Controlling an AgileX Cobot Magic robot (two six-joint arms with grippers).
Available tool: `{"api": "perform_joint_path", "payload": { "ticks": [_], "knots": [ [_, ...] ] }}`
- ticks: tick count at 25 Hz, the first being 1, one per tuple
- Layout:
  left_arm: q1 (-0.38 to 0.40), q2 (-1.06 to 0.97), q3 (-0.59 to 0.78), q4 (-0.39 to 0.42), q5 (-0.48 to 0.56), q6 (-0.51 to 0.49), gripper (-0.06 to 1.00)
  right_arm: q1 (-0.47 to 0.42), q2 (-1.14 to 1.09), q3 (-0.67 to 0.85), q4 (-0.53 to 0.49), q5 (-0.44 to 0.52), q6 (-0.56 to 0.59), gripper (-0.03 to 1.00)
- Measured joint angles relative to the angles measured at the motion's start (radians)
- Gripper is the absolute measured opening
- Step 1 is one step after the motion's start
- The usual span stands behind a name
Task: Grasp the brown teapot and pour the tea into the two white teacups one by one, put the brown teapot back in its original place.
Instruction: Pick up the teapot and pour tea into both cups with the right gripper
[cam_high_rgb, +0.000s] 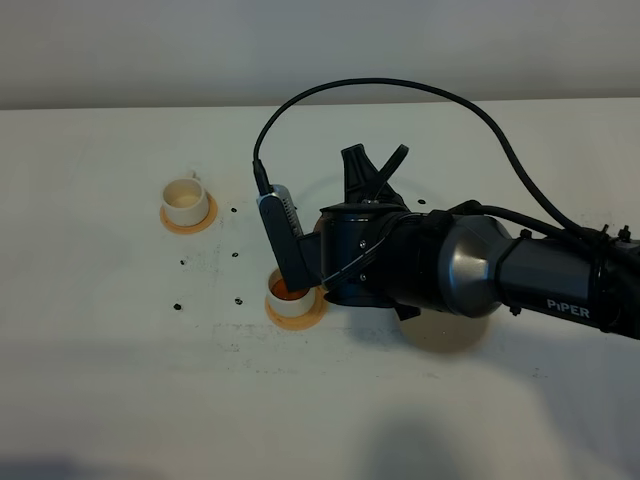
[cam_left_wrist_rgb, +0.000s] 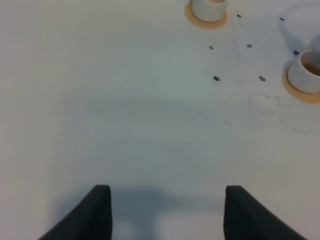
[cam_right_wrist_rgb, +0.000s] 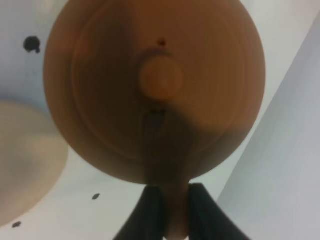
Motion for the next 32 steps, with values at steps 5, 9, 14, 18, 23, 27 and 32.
{"api": "perform_joint_path", "payload": {
  "ticks": [5,9,14,18,23,27,32],
  "knots": [
    [0.0,0.0,0.0,0.0,0.0,0.0,0.48,0.0,0.0,0.0,0.0,0.0,-0.022,0.12],
    [0.0,0.0,0.0,0.0,0.0,0.0,0.48,0.008,0.0,0.0,-0.002,-0.001,-0.042,0.12],
    [0.0,0.0,0.0,0.001,0.0,0.0,0.48,0.008,0.0,0.0,-0.004,0.0,-0.05,0.12],
    [0.0,0.0,0.0,0.001,0.0,0.0,0.48,0.008,0.0,0.0,-0.009,0.0,-0.051,0.12],
    [0.0,0.0,0.0,0.001,0.0,0.0,0.48,0.008,0.0,0.0,-0.024,-0.001,-0.051,0.12],
    [0.0,0.0,0.0,0.001,0.0,0.0,0.48,0.008,0.0,0.0,-0.028,-0.001,-0.051,0.12],
    [0.0,0.0,0.0,0.001,0.0,0.0,0.48,0.008,0.0,0.0,-0.045,-0.001,-0.051,0.12]
  ]
}}
